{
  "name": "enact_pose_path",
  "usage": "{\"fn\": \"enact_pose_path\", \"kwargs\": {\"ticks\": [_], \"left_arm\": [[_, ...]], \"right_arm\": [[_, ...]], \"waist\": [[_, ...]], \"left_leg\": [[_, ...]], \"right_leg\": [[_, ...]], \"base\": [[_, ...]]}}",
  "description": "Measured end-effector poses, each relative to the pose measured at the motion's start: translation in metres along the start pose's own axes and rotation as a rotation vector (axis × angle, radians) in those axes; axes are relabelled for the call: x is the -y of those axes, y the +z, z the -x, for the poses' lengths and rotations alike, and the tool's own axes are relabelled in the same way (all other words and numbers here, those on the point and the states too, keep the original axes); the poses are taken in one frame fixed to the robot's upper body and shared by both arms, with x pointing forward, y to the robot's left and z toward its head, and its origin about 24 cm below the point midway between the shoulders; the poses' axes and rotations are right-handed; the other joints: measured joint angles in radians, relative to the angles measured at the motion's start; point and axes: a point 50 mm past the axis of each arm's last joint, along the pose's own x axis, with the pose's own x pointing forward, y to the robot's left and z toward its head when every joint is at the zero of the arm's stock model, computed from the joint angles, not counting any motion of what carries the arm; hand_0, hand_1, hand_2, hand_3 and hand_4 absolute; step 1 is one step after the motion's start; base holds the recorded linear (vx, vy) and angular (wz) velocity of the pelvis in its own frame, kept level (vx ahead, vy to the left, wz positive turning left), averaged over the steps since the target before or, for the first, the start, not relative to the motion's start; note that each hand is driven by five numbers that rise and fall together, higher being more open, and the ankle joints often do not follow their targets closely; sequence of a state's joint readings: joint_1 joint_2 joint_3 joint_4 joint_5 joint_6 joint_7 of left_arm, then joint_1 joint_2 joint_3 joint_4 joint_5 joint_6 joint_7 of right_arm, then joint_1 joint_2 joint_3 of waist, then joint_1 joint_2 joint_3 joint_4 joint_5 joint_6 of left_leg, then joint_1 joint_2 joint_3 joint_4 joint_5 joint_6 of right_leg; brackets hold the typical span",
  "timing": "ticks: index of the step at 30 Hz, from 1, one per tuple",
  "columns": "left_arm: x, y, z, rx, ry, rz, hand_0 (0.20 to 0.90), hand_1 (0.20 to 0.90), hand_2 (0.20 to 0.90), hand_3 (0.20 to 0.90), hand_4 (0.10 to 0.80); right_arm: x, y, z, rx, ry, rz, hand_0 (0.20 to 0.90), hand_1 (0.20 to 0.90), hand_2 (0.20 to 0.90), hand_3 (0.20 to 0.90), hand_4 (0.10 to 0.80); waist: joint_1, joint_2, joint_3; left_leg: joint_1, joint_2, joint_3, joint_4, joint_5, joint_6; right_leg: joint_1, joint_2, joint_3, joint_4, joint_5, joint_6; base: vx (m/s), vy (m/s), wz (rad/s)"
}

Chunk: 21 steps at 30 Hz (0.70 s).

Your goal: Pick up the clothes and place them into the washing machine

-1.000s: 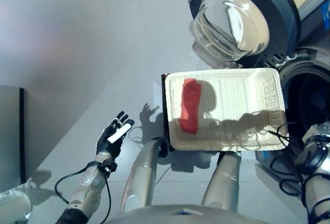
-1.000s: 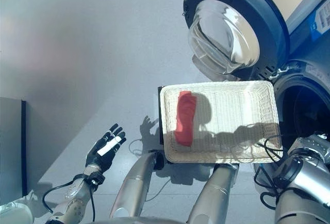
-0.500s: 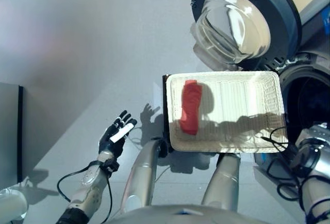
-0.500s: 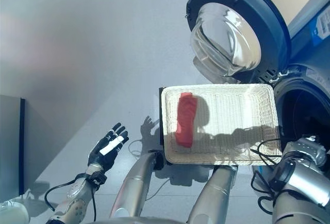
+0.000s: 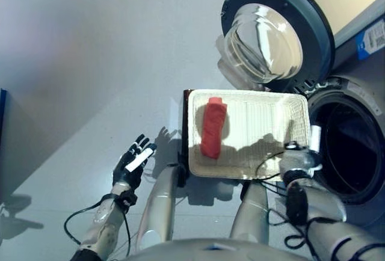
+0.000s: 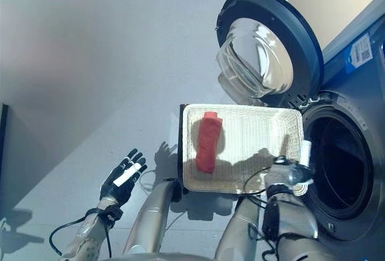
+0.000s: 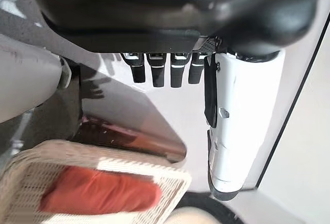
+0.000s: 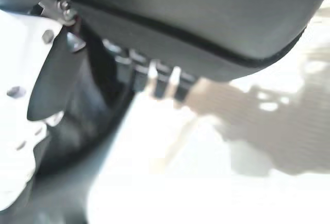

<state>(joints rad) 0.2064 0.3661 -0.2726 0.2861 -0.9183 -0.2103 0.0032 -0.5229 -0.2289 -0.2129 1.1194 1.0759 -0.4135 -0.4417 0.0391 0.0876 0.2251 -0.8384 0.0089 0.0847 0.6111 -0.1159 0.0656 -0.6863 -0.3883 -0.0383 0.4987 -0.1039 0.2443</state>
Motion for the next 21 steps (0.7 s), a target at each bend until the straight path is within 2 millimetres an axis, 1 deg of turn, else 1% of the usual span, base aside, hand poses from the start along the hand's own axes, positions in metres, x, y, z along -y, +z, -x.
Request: {"fn": "enact_pose_path", "kwargs": {"ticks": [1, 2, 3, 4, 5, 7, 8, 10, 13, 18, 21], "left_arm": [[-0.001, 0.001, 0.0, 0.004, 0.006, 0.0, 0.9, 0.9, 0.9, 0.9, 0.8], [-0.005, 0.004, 0.001, 0.029, 0.032, 0.006, 0.9, 0.9, 0.9, 0.9, 0.8], [-0.007, 0.007, 0.0, 0.047, 0.051, 0.006, 0.9, 0.9, 0.9, 0.9, 0.8], [-0.008, 0.008, 0.0, 0.053, 0.056, 0.007, 0.9, 0.9, 0.9, 0.9, 0.8], [-0.011, 0.011, 0.0, 0.069, 0.07, 0.007, 0.9, 0.9, 0.9, 0.9, 0.8], [-0.012, 0.011, 0.0, 0.078, 0.086, 0.005, 0.9, 0.9, 0.9, 0.9, 0.8], [-0.013, 0.01, -0.001, 0.078, 0.098, 0.0, 0.9, 0.9, 0.9, 0.9, 0.8], [-0.012, 0.008, -0.001, 0.074, 0.1, -0.006, 0.9, 0.9, 0.9, 0.9, 0.8], [-0.007, 0.008, -0.004, 0.081, 0.088, -0.003, 0.9, 0.9, 0.9, 0.9, 0.8], [-0.006, 0.008, -0.004, 0.083, 0.089, -0.003, 0.9, 0.9, 0.9, 0.9, 0.8], [-0.005, 0.009, -0.005, 0.085, 0.086, -0.004, 0.9, 0.9, 0.9, 0.9, 0.8]], "right_arm": [[-0.001, -0.002, 0.002, 0.008, 0.02, 0.027, 0.9, 0.9, 0.9, 0.9, 0.8], [-0.008, -0.021, 0.016, 0.013, 0.134, 0.177, 0.9, 0.9, 0.9, 0.9, 0.8], [-0.013, -0.033, 0.025, 0.011, 0.194, 0.25, 0.9, 0.9, 0.9, 0.9, 0.8], [-0.014, -0.037, 0.027, 0.009, 0.211, 0.278, 0.9, 0.9, 0.9, 0.9, 0.8], [-0.019, -0.048, 0.035, -0.004, 0.259, 0.351, 0.9, 0.9, 0.9, 0.9, 0.8], [-0.024, -0.059, 0.043, -0.012, 0.305, 0.434, 0.9, 0.9, 0.9, 0.9, 0.8], [-0.026, -0.062, 0.046, 0.004, 0.334, 0.515, 0.9, 0.9, 0.9, 0.9, 0.8], [-0.03, -0.068, 0.051, 0.028, 0.396, 0.633, 0.9, 0.9, 0.9, 0.9, 0.8], [-0.033, -0.071, 0.054, 0.04, 0.428, 0.705, 0.9, 0.9, 0.9, 0.9, 0.8], [-0.046, -0.076, 0.058, 0.069, 0.462, 0.835, 0.9, 0.9, 0.9, 0.9, 0.8], [-0.054, -0.078, 0.06, 0.091, 0.486, 0.93, 0.9, 0.9, 0.9, 0.9, 0.8]], "waist": [[-0.001, -0.001, 0.001], [-0.009, -0.009, 0.006], [-0.011, -0.015, 0.01], [-0.014, -0.018, 0.011], [-0.017, -0.025, 0.016], [-0.01, -0.031, 0.019], [-0.015, -0.033, 0.02], [-0.007, -0.034, 0.021], [0.003, -0.034, 0.021], [0.008, -0.034, 0.021], [0.028, -0.034, 0.021]], "left_leg": [[0.0, 0.0, 0.0, 0.0, 0.0, 0.0], [0.0, 0.003, 0.0, 0.0, 0.0, -0.002], [0.0, 0.005, 0.0, 0.001, 0.0, -0.003], [0.0, 0.006, 0.0, 0.001, 0.0, -0.003], [0.0, 0.009, 0.0, 0.001, 0.001, -0.004], [0.0, 0.009, 0.0, 0.001, 0.001, -0.004], [-0.001, 0.009, 0.0, 0.001, 0.001, -0.004], [-0.001, 0.01, 0.0, 0.0, 0.002, -0.004], [-0.001, 0.01, -0.002, 0.0, 0.003, -0.004], [0.0, 0.009, -0.009, -0.001, 0.007, -0.002], [0.002, 0.009, -0.017, -0.003, 0.007, -0.009]], "right_leg": [[0.0, 0.0, 0.0, 0.0, 0.0, 0.0], [0.0, 0.002, 0.0, 0.0, 0.0, -0.001], [-0.001, 0.004, 0.0, 0.002, 0.0, -0.001], [-0.001, 0.004, 0.0, 0.001, 0.0, -0.001], [0.0, 0.004, 0.0, 0.001, 0.0, -0.001], [0.001, 0.005, -0.001, 0.001, 0.0, -0.001], [0.001, 0.005, -0.001, 0.001, 0.0, -0.001], [0.001, 0.005, -0.001, 0.002, 0.0, -0.001], [0.001, 0.006, -0.003, 0.002, 0.0, -0.001], [0.011, 0.009, -0.013, 0.004, 0.0, -0.001], [0.015, 0.005, -0.019, 0.003, -0.002, -0.004]], "base": [[-0.019, 0.012, -0.03], [-0.008, 0.006, -0.03], [-0.008, 0.006, -0.03], [0.0, 0.0, 0.0], [0.0, 0.0, 0.0], [0.0, 0.0, 0.0], [0.0, 0.0, 0.0], [0.0, 0.0, 0.0], [0.0, 0.0, 0.0], [-0.001, 0.001, 0.03], [-0.002, 0.005, 0.04]]}}
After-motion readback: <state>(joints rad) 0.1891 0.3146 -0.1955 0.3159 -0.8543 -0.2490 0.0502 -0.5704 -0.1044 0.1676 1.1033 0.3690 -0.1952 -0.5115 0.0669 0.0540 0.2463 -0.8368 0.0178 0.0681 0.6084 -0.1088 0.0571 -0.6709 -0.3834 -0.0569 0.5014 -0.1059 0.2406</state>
